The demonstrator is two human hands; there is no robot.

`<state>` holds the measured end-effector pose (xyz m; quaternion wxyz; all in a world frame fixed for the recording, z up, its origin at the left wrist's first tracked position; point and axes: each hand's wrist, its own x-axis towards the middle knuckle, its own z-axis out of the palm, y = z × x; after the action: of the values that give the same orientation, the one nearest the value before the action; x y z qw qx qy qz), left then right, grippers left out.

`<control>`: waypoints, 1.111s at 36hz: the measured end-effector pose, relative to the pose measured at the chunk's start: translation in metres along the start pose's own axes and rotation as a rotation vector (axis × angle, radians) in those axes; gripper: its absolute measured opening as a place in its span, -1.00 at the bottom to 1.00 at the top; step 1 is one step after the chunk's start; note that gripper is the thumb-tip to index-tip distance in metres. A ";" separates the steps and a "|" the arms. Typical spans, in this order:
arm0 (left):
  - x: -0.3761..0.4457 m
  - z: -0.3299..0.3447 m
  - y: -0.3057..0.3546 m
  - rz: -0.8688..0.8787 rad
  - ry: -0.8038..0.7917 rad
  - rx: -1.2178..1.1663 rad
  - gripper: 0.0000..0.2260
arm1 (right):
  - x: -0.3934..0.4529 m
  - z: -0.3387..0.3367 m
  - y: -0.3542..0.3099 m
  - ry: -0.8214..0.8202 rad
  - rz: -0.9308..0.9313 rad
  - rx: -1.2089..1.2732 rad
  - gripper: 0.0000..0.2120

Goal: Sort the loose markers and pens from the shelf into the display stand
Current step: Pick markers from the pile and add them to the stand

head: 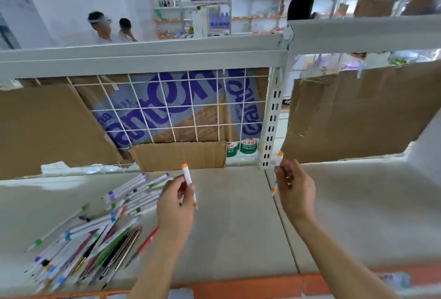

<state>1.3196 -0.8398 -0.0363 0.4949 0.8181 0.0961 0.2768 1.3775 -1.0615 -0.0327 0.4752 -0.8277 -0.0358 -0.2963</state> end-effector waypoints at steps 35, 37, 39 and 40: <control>-0.208 0.273 0.230 0.272 -0.558 -0.351 -0.84 | -0.065 -0.413 0.139 0.542 0.113 -0.355 -0.96; -0.224 0.287 0.244 0.286 -0.594 -0.366 -0.85 | -0.066 -0.436 0.149 0.542 0.119 -0.352 -0.96; -0.237 0.298 0.258 0.303 -0.631 -0.369 -0.86 | -0.066 -0.455 0.157 0.537 0.117 -0.344 -0.97; -0.242 0.304 0.264 0.309 -0.648 -0.367 -0.88 | -0.065 -0.463 0.161 0.537 0.118 -0.344 -0.98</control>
<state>1.2544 -1.3040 -0.0035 0.5902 0.7657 -0.2401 0.0882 1.1670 -1.5091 -0.0173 0.3372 -0.7888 0.1896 -0.4776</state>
